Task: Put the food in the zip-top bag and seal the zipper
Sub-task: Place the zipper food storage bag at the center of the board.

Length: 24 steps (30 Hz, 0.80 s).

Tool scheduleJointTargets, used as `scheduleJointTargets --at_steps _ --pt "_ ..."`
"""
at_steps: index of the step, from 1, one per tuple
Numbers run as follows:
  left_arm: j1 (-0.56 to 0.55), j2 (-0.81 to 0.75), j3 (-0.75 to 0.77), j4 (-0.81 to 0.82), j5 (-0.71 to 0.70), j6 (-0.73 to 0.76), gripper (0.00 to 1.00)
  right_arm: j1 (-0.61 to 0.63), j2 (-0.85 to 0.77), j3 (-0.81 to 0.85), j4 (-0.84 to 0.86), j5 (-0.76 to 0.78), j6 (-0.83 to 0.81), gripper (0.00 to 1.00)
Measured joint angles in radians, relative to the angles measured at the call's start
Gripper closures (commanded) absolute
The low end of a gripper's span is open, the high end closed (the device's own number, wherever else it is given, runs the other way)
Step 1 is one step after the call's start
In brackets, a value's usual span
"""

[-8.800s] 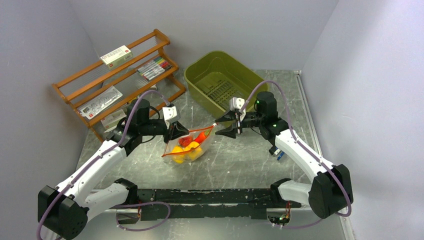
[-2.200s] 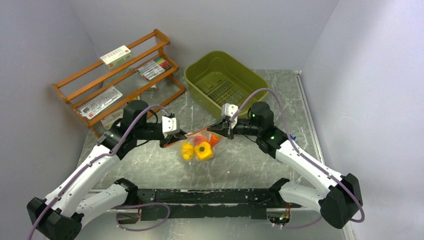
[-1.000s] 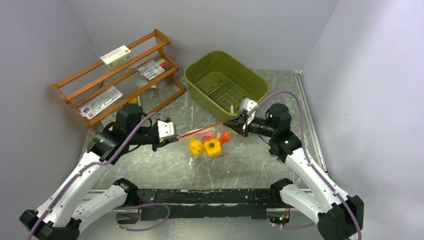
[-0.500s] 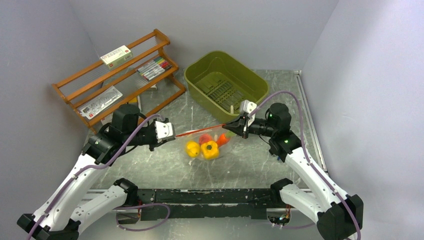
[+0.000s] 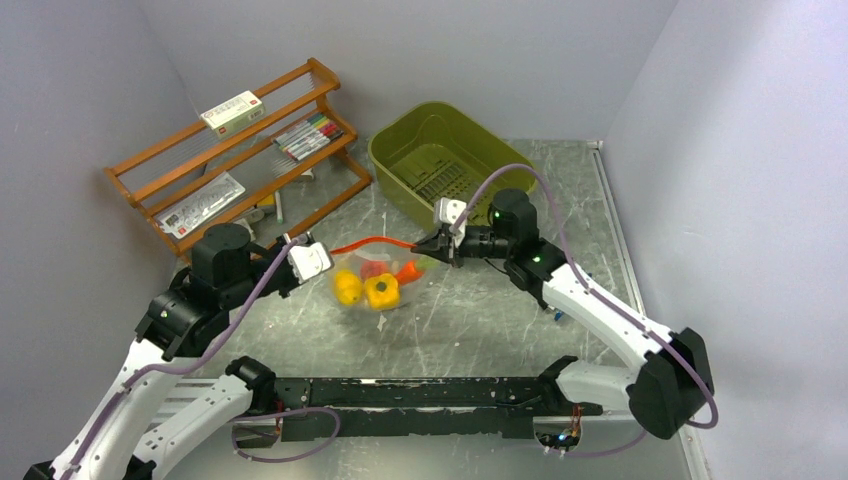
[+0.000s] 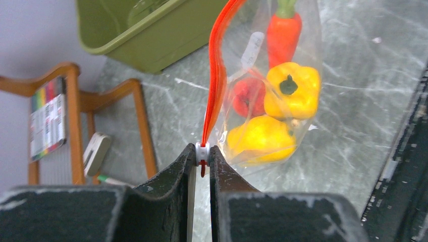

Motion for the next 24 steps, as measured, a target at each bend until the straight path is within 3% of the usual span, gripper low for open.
scheduleJointTargets --at_steps 9,16,20,24 --pt "0.000 -0.002 -0.061 0.155 -0.262 0.030 0.93 0.018 0.316 0.254 0.123 0.020 0.002 1.00" --pt "0.000 0.027 -0.098 0.294 -0.422 0.071 0.93 0.022 0.376 0.333 0.191 0.042 -0.024 1.00" --pt "0.000 0.029 -0.135 0.277 -0.420 0.068 0.93 0.031 0.369 0.276 0.216 0.051 -0.051 0.91" --pt "0.002 -0.005 -0.184 0.194 -0.254 0.039 0.92 0.042 0.349 0.123 0.208 0.051 -0.081 0.83"
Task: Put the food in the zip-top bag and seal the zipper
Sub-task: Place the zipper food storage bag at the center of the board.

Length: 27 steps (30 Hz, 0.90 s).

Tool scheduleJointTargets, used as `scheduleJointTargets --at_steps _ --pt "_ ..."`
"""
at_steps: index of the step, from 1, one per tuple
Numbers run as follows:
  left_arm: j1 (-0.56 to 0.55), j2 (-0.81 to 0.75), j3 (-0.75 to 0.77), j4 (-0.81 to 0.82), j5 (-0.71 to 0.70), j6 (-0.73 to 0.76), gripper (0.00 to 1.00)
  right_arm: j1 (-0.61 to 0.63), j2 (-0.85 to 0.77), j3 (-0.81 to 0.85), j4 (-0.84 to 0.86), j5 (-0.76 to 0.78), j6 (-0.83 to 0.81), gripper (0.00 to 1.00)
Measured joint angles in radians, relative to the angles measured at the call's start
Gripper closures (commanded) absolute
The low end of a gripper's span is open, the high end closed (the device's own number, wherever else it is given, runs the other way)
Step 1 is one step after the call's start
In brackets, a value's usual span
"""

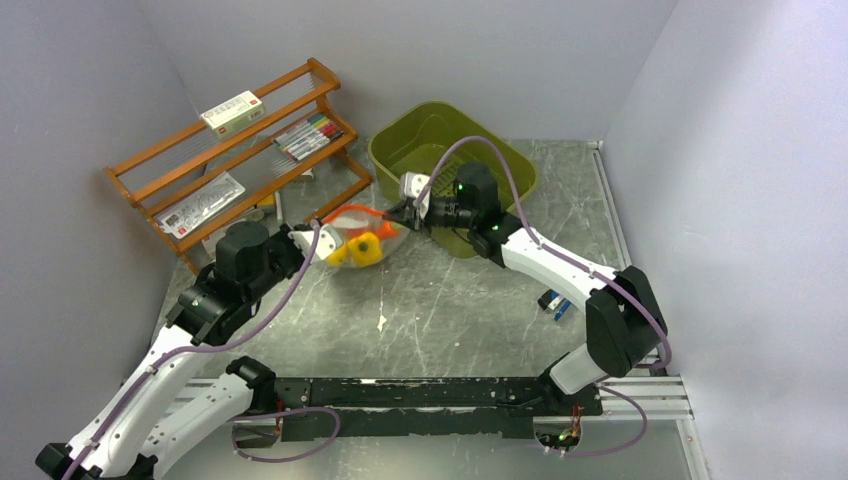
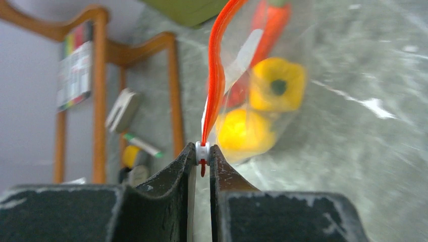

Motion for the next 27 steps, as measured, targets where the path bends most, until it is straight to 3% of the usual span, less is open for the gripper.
scheduleJointTargets --at_steps 7,13,18,22,23,24,27 --pt "0.000 -0.053 0.011 -0.162 0.301 -0.033 0.68 0.012 -0.101 -0.145 -0.141 -0.001 -0.039 0.58" --pt "0.000 -0.019 0.050 -0.259 0.455 -0.026 0.60 0.013 -0.234 -0.159 -0.282 -0.037 -0.067 0.47" --pt "0.000 -0.038 0.069 -0.242 0.494 -0.052 0.54 0.013 -0.275 -0.181 -0.360 -0.044 -0.034 0.35" --pt "0.000 -0.064 0.075 -0.163 0.489 -0.134 0.41 0.013 -0.338 -0.203 -0.363 -0.026 0.045 0.23" --pt "0.000 -0.066 0.074 -0.136 0.477 -0.169 0.42 0.013 -0.359 -0.207 -0.353 -0.015 0.072 0.08" --pt "0.000 -0.067 0.073 -0.108 0.457 -0.211 0.44 0.013 -0.380 -0.211 -0.340 -0.001 0.102 0.01" --pt "0.000 -0.058 0.059 -0.014 0.335 -0.398 0.48 0.013 -0.433 -0.216 -0.300 0.046 0.184 0.00"
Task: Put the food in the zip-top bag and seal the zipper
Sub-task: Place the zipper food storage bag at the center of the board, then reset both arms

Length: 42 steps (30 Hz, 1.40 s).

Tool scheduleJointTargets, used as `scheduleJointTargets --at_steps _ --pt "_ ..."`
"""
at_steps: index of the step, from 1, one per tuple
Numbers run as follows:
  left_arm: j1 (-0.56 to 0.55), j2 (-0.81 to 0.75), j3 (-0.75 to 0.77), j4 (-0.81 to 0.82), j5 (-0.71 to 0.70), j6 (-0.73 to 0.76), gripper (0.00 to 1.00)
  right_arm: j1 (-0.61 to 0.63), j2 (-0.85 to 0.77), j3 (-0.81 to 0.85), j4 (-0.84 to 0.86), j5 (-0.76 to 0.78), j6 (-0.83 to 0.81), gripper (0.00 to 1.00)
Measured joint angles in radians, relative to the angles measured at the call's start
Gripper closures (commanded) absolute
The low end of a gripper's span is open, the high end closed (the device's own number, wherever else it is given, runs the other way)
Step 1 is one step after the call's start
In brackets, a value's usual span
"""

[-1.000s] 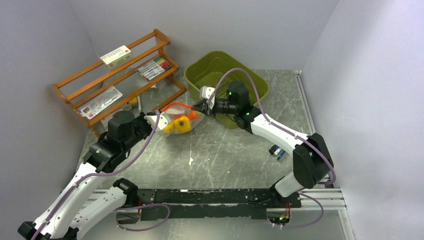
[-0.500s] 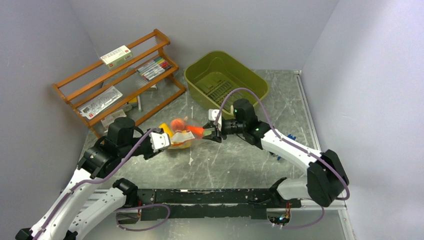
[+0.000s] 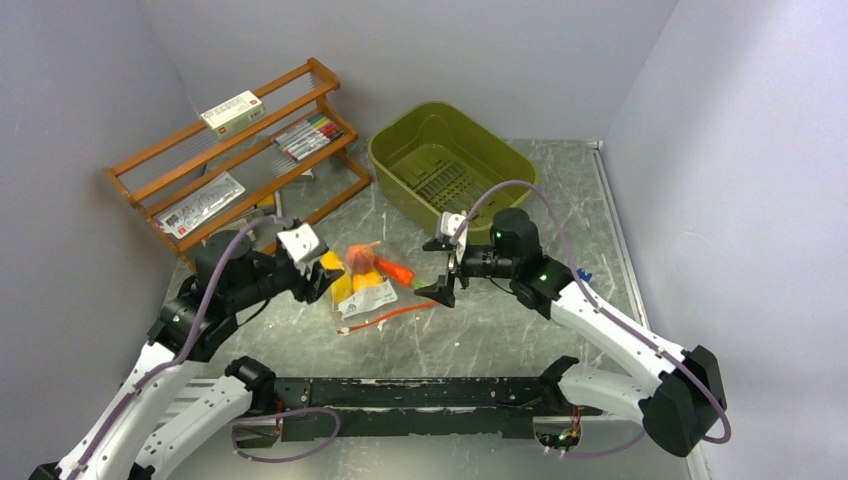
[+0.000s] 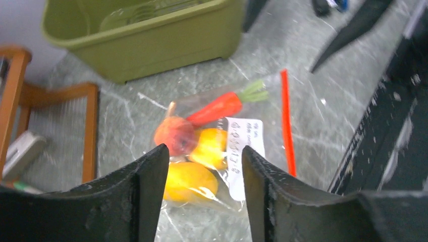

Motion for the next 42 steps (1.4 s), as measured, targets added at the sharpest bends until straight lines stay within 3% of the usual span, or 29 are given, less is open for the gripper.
scheduleJointTargets --at_steps 9,20,28,37,42 --pt "0.000 0.155 -0.040 0.051 -0.229 -0.457 0.42 0.000 -0.110 -0.026 0.061 0.183 0.151 0.00" --pt "0.000 0.064 -0.424 0.201 -0.252 -0.826 0.44 0.000 -0.013 0.089 -0.063 0.405 0.291 0.00" --pt "0.000 0.076 -0.542 0.406 -0.303 -0.863 0.53 0.000 0.007 0.253 -0.149 0.488 0.375 0.00" --pt "0.000 0.172 -0.626 0.624 -0.402 -0.867 0.50 0.001 -0.037 0.327 -0.233 0.904 0.580 0.00" --pt "0.000 0.175 -0.613 0.642 -0.414 -0.842 0.44 0.001 -0.066 0.355 -0.247 1.000 0.610 0.00"
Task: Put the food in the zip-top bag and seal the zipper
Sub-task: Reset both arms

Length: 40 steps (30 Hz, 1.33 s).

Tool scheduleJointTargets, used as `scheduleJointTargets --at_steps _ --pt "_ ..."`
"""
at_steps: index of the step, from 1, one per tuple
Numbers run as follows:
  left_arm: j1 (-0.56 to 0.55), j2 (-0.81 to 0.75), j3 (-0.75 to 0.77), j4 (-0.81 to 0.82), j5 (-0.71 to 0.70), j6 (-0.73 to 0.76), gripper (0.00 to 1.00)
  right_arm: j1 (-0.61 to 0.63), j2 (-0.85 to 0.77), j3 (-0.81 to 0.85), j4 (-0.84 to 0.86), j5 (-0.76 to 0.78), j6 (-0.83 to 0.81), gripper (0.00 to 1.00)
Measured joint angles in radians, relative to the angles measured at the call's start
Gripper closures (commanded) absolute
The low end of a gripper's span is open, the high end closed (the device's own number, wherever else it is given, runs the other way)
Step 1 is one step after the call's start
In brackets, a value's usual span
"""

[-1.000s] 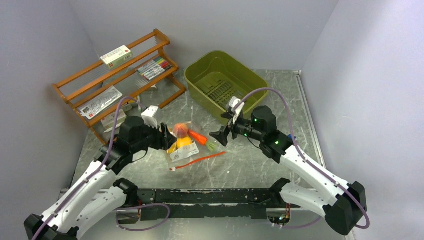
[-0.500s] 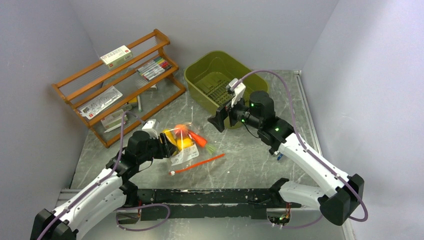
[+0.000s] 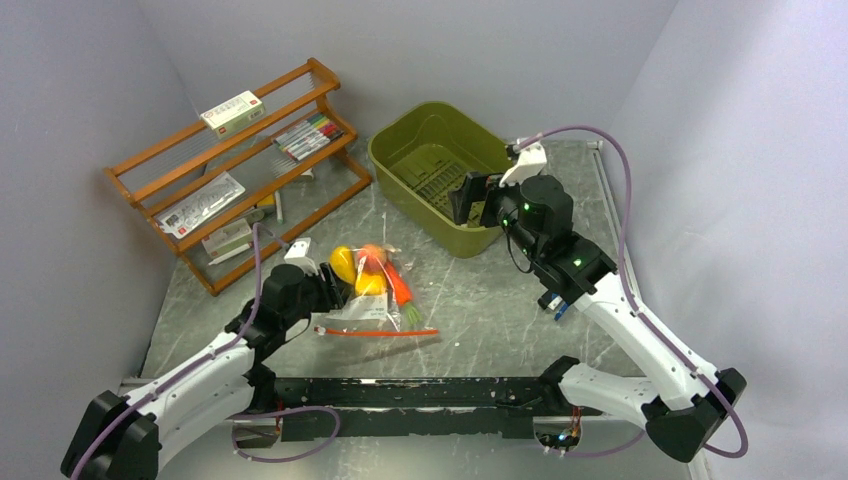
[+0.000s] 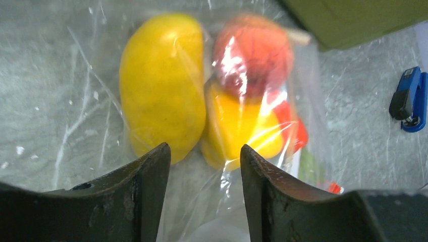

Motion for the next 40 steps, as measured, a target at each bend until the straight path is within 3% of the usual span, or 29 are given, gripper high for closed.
scheduleJointTargets --at_steps 7,9,14,20,28,40 --pt "0.000 -0.085 0.282 -0.201 -0.079 0.058 0.17 0.000 -0.026 -0.011 -0.036 0.133 0.087 0.00" --pt "0.000 -0.121 0.373 -0.253 -0.098 0.079 0.01 0.000 -0.025 -0.011 -0.057 0.166 0.115 0.00" --pt "0.000 -0.164 0.554 -0.403 -0.150 0.124 0.01 0.000 -0.025 -0.011 -0.103 0.183 0.181 0.00" --pt "0.000 -0.198 0.666 -0.541 -0.158 0.169 0.01 0.000 -0.031 -0.024 -0.138 0.163 0.254 0.00" --pt "0.000 -0.249 0.660 -0.581 -0.080 0.112 0.00 0.000 -0.030 -0.057 -0.175 0.134 0.339 0.00" --pt "0.000 -0.267 0.608 -0.583 -0.020 0.071 0.01 0.000 -0.067 -0.082 -0.140 0.089 0.341 0.00"
